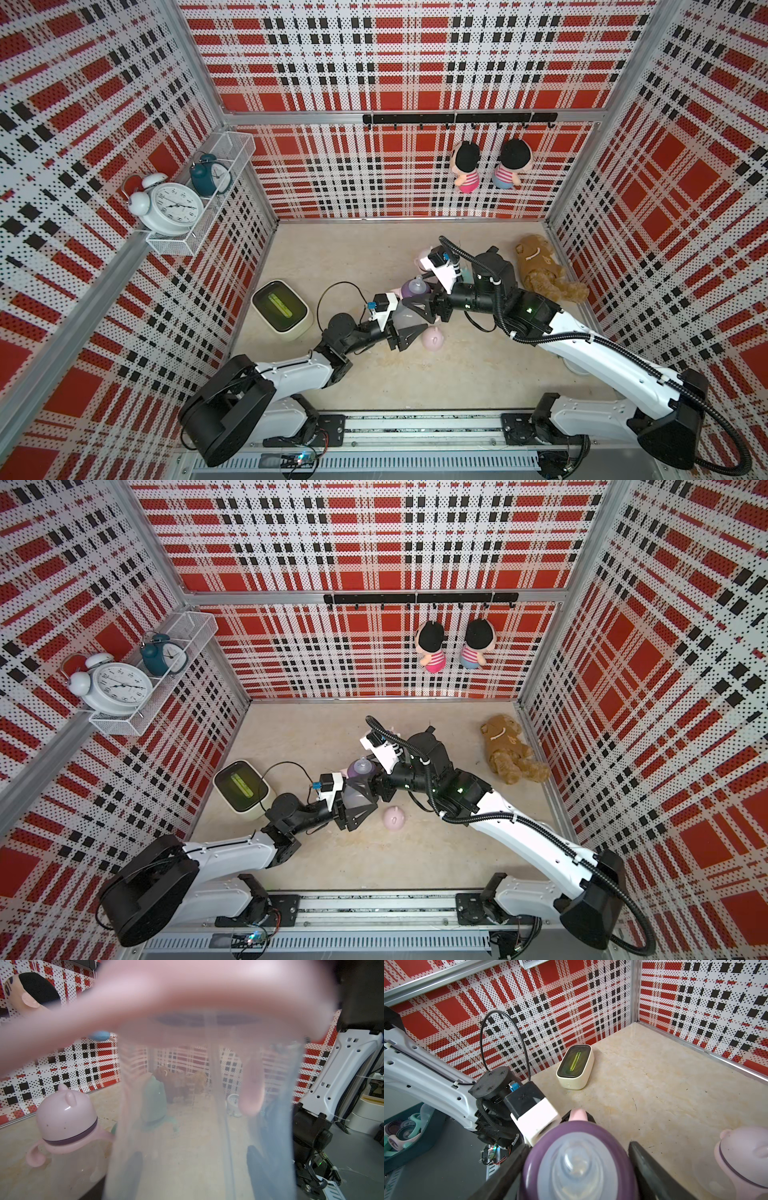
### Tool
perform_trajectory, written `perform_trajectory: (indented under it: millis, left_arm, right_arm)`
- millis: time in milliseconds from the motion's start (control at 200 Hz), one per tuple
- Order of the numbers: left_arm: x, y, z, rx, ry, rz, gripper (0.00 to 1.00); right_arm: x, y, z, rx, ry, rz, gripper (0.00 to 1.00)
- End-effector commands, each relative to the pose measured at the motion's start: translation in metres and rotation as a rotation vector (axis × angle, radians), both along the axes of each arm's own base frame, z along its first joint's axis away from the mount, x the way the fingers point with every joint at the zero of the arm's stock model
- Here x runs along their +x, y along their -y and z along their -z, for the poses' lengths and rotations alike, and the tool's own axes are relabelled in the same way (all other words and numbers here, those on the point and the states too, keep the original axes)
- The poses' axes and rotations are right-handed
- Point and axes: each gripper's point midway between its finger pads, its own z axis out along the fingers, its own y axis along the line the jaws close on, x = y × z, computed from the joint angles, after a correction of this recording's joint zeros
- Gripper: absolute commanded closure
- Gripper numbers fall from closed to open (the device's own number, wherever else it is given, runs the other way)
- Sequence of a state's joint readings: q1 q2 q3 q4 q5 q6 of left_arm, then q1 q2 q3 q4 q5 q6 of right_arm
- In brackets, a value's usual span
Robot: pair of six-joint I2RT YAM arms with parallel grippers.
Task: Assemble the baby bottles
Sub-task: Screw the nipple onto the baby bottle.
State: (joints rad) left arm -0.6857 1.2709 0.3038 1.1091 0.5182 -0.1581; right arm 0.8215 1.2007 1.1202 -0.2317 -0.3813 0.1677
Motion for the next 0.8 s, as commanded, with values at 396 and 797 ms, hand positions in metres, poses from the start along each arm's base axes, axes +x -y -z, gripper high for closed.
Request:
perform_trajectory:
  millis: [396,797]
  left_arm:
    - [0.0052,0.0010,-0.0160,-0.042,0.039,-0.009,1.00]
    - [0.0046,0.0008,-0.0178,-0.045,0.043,-0.012,1.00]
  right_arm:
    - [0.0048,-0.0016,-0.0129,0.049,0.018,0.011,0.27]
    - [0.0079,-0.0026,-0.0094,0.042,0.013,0.021,0.32]
